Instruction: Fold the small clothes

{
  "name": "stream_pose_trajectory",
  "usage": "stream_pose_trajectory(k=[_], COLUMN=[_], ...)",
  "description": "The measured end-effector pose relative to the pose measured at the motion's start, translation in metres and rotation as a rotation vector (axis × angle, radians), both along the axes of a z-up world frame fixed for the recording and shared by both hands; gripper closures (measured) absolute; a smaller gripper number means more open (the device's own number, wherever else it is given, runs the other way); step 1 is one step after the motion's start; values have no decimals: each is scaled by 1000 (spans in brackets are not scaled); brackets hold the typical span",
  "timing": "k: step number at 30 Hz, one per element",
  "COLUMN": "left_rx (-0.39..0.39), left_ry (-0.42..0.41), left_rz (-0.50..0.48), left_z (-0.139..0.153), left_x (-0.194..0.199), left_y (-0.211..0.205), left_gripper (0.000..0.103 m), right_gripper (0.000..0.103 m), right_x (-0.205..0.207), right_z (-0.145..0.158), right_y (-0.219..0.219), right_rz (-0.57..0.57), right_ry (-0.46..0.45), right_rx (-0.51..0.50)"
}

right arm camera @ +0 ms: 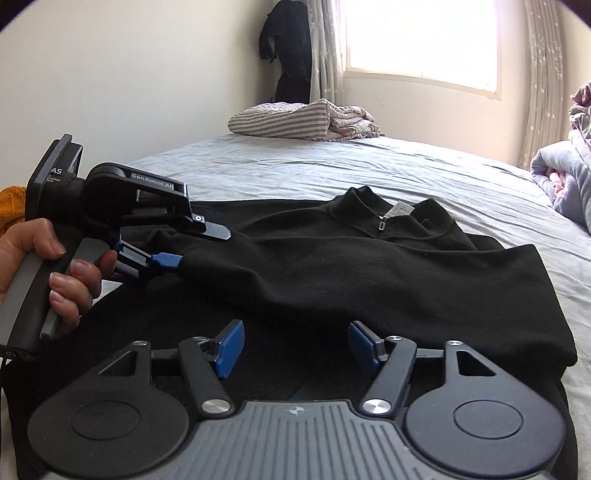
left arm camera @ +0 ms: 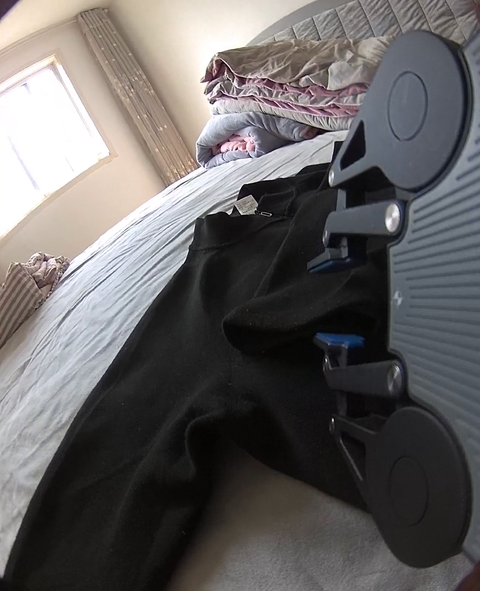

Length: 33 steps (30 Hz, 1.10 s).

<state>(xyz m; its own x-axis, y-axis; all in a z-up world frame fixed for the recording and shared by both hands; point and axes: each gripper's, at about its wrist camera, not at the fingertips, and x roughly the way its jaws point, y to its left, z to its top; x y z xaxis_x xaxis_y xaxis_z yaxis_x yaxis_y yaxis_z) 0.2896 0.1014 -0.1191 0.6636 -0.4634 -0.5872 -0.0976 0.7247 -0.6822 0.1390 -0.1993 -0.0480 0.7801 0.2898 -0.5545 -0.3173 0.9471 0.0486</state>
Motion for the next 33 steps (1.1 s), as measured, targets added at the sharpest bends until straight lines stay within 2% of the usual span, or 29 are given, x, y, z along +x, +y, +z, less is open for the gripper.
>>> stream_pose_trajectory(k=[1,3,6,8,12,14,16,19,22,23,24,25,26,27,28,30,31,33], left_rx=[48,120,205,238,280,324,381,403,399,386,369,348,327,307,285,259,260,281], left_ry=[-21,-97,-220,-269,-359,-395,-379,-301,-220,-202,-198,-197,-195,-192,-186,-162,-163,-215], left_rz=[-11,-43,-92,-111,-106,-78,-34,-50,-76,-73,-71,-62,-50,-42,-36,-33,-47,-82], left_z=[5,21,53,70,95,99,92,67,39,32,27,24,21,19,17,12,10,14], left_x=[1,2,4,8,9,10,17,35,51,54,57,59,61,64,67,74,77,75], left_y=[-5,-16,-28,-32,-25,-19,-12,-5,2,6,9,13,17,20,24,27,26,21], left_gripper=[99,99,100,100,100,100,100,99,96,92,88,77,71,70,71,76,99,100], right_gripper=[34,32,19,16,15,15,14,14,15,16,19,24,27,36,53,81,95,96], right_x=[-1,4,9,20,61,85,103,127,151,160,167,173,180,185,189,192,190,183], right_z=[-1,3,13,18,20,16,10,-5,-27,-32,-37,-42,-46,-49,-53,-54,-52,-40], right_y=[-7,-17,-44,-67,-116,-144,-167,-188,-193,-193,-192,-190,-190,-189,-188,-184,-182,-184], right_rz=[-21,-54,-112,-166,-267,-322,-361,-405,-404,-406,-416,-426,-443,-460,-472,-472,-474,-478], right_ry=[-3,-21,-76,-98,-86,-49,-15,52,138,159,175,185,196,201,206,194,166,74], right_rx=[-2,-15,-25,-24,-3,44,111,229,315,328,334,335,330,323,321,327,317,322])
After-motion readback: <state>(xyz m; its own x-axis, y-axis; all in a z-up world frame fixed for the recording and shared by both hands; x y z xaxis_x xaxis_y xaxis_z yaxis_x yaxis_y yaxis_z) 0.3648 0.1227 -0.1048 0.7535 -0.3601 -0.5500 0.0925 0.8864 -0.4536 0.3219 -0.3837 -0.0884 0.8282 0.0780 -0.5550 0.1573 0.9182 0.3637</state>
